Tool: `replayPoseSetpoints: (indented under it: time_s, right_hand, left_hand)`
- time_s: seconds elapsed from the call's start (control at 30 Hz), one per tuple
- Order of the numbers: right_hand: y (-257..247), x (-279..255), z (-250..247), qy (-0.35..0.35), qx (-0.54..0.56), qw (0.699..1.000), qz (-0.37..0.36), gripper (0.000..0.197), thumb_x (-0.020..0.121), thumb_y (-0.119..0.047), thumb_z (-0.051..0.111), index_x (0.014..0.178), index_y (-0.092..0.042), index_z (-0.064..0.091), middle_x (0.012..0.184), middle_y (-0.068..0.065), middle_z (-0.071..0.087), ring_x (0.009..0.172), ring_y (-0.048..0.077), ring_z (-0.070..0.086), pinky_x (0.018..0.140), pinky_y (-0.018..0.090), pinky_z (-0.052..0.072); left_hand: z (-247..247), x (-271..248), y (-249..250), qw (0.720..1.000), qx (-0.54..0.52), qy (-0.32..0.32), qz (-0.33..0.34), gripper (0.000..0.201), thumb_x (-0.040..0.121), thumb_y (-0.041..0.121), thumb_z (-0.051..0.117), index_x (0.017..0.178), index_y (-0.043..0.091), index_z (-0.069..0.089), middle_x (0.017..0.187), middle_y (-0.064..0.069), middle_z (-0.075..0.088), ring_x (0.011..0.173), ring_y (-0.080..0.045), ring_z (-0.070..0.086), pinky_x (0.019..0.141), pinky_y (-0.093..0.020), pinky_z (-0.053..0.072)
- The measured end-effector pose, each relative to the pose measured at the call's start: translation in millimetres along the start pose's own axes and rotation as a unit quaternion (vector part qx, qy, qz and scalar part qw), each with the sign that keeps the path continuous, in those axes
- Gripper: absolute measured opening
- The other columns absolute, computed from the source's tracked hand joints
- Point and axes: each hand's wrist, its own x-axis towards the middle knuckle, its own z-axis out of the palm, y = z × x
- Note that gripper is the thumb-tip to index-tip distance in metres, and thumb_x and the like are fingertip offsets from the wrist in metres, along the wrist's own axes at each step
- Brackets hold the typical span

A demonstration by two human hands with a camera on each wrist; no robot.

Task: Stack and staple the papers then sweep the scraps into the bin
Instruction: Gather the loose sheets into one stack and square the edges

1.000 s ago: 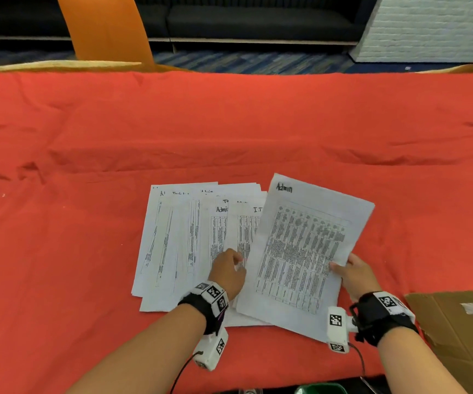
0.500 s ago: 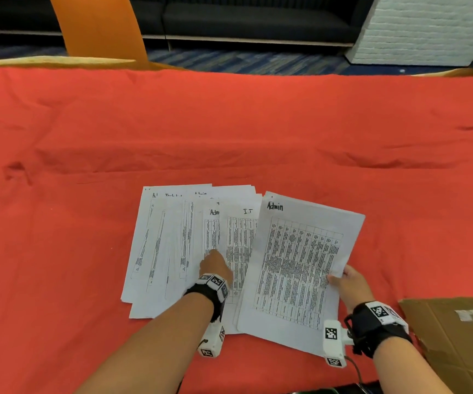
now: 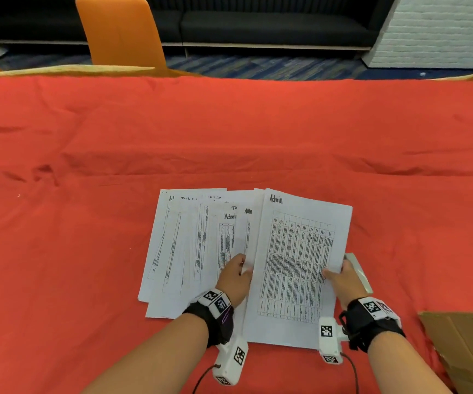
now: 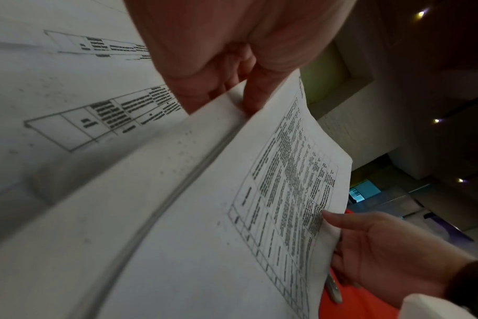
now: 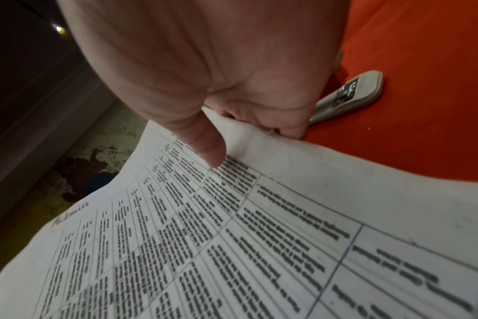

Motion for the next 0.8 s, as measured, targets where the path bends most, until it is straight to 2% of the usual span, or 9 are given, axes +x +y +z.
replayPoseSetpoints:
  time_s: [0.1, 0.17, 0.23, 0.33, 0.37, 0.47, 0.53, 0.73, 0.8]
  right_hand:
    - [-4, -5, -3, 0.027, 0.023, 0.999, -0.020, 0.054, 0.079, 0.011, 0.062, 0.124, -0.007, 0.036, 0.110, 0.009, 0.055, 0.102, 0.026, 0.054, 0.095, 0.045, 0.045]
    - [-6, -8, -9, 0.017, 0.006, 0.999, -0.037, 0.049, 0.080, 0.014, 0.059, 0.124, -0.003, 0.046, 0.112, 0.012, 0.059, 0.099, 0.024, 0.055, 0.091, 0.038, 0.045]
    - [-5, -11, -14, 0.012, -0.024, 0.998, -0.050, 0.039, 0.083, 0.010, 0.057, 0.119, -0.005, 0.058, 0.110, 0.012, 0.063, 0.095, 0.024, 0.058, 0.089, 0.036, 0.045]
    - [6, -6, -20, 0.022, 0.005, 0.999, -0.044, 0.039, 0.084, 0.008, 0.058, 0.117, -0.014, 0.060, 0.110, 0.012, 0.065, 0.099, 0.029, 0.061, 0.095, 0.047, 0.047]
    - [9, -5, -21, 0.025, 0.014, 0.999, -0.040, 0.039, 0.084, 0.008, 0.058, 0.114, -0.018, 0.060, 0.110, 0.012, 0.065, 0.101, 0.031, 0.062, 0.096, 0.051, 0.047]
    - [22, 2, -21, 0.032, 0.026, 0.998, -0.038, 0.039, 0.082, 0.008, 0.059, 0.093, -0.029, 0.062, 0.106, 0.012, 0.066, 0.103, 0.035, 0.062, 0.095, 0.058, 0.046]
    - [26, 4, -22, 0.030, 0.036, 0.998, -0.039, 0.042, 0.081, 0.009, 0.058, 0.088, -0.032, 0.063, 0.105, 0.010, 0.066, 0.106, 0.035, 0.061, 0.097, 0.058, 0.045]
    - [23, 3, -19, 0.008, 0.049, 0.998, -0.032, 0.041, 0.081, 0.009, 0.058, 0.089, -0.031, 0.064, 0.104, 0.007, 0.068, 0.104, 0.033, 0.062, 0.098, 0.056, 0.045]
    - [22, 4, -18, -0.002, 0.048, 0.999, -0.025, 0.037, 0.083, 0.007, 0.057, 0.090, -0.028, 0.063, 0.103, 0.008, 0.069, 0.101, 0.034, 0.064, 0.095, 0.057, 0.047]
  left_hand:
    - [0, 2, 2, 1.000, -0.011, -0.026, 0.004, 0.015, 0.093, 0.010, 0.050, 0.105, 0.009, 0.059, 0.101, -0.002, 0.067, 0.089, -0.018, 0.064, 0.078, -0.023, 0.052]
    - [0, 7, 3, 0.999, 0.039, -0.021, 0.004, 0.012, 0.089, 0.006, 0.051, 0.098, 0.006, 0.060, 0.089, 0.000, 0.059, 0.080, -0.015, 0.055, 0.072, -0.022, 0.047]
    - [0, 17, 1, 0.991, 0.130, 0.017, -0.010, 0.020, 0.086, 0.000, 0.047, 0.092, 0.009, 0.063, 0.094, -0.002, 0.054, 0.090, -0.018, 0.054, 0.079, -0.027, 0.047]
    - [0, 27, 2, 0.975, 0.198, 0.083, -0.063, 0.019, 0.088, 0.010, 0.053, 0.105, 0.015, 0.061, 0.121, -0.003, 0.044, 0.117, -0.020, 0.041, 0.086, -0.023, 0.038]
    - [0, 31, 2, 0.971, 0.208, 0.092, -0.080, 0.024, 0.088, 0.016, 0.057, 0.112, 0.015, 0.056, 0.127, -0.006, 0.039, 0.120, -0.021, 0.038, 0.088, -0.024, 0.039]
    - [3, 46, 0, 0.955, 0.253, 0.081, -0.131, 0.069, 0.078, 0.030, 0.073, 0.132, 0.007, 0.037, 0.134, -0.013, 0.034, 0.124, -0.026, 0.037, 0.097, -0.032, 0.042]
    - [5, 54, -1, 0.944, 0.283, 0.072, -0.154, 0.085, 0.073, 0.030, 0.079, 0.137, 0.005, 0.029, 0.134, -0.015, 0.034, 0.124, -0.027, 0.039, 0.099, -0.034, 0.044]
    - [-3, 68, -4, 0.945, 0.269, 0.019, -0.185, 0.075, 0.071, 0.016, 0.073, 0.133, 0.004, 0.032, 0.124, -0.012, 0.052, 0.113, -0.027, 0.055, 0.095, -0.038, 0.051]
    - [-7, 67, -2, 0.943, 0.289, 0.000, -0.167, 0.056, 0.074, 0.013, 0.068, 0.124, 0.004, 0.043, 0.113, -0.009, 0.057, 0.103, -0.023, 0.058, 0.089, -0.036, 0.054]
